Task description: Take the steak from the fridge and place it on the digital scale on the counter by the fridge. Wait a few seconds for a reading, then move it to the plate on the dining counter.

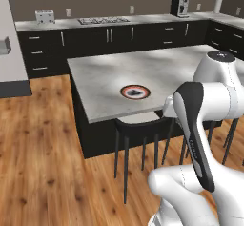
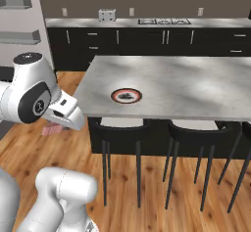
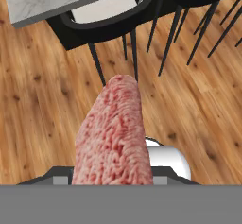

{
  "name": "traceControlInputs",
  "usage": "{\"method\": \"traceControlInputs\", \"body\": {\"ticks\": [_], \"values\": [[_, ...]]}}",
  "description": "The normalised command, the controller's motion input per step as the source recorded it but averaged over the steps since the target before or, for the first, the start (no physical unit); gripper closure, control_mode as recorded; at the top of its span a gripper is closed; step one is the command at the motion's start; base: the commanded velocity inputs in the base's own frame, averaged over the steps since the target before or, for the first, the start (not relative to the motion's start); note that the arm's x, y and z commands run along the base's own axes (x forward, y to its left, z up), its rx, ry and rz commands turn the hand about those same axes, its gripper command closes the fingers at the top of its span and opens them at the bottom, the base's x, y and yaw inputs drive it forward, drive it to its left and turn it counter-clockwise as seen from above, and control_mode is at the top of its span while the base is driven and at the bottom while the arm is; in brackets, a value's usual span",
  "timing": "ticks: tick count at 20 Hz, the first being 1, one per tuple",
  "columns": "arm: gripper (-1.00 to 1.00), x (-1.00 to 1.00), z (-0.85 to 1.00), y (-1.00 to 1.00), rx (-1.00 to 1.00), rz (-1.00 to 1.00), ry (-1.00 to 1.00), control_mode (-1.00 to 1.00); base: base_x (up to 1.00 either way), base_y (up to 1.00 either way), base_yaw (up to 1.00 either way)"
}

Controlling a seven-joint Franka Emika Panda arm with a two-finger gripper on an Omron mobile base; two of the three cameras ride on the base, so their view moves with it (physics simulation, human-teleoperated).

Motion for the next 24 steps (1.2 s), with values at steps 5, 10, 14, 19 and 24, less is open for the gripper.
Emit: {"method": "traceControlInputs", "body": {"ticks": [5, 10, 14, 19, 24], "values": [[1.00, 0.00, 0.00, 0.00, 0.00, 0.00, 0.00, 1.00, 0.00, -1.00, 0.10], [1.00, 0.00, 0.00, 0.00, 0.00, 0.00, 0.00, 1.00, -0.04, -1.00, 0.07], [1.00, 0.00, 0.00, 0.00, 0.00, 0.00, 0.00, 1.00, -0.07, -1.00, 0.01], [1.00, 0.00, 0.00, 0.00, 0.00, 0.00, 0.00, 1.00, -0.01, -1.00, 0.01], [1.00, 0.00, 0.00, 0.00, 0.00, 0.00, 0.00, 1.00, 0.00, -1.00, 0.04]]}}
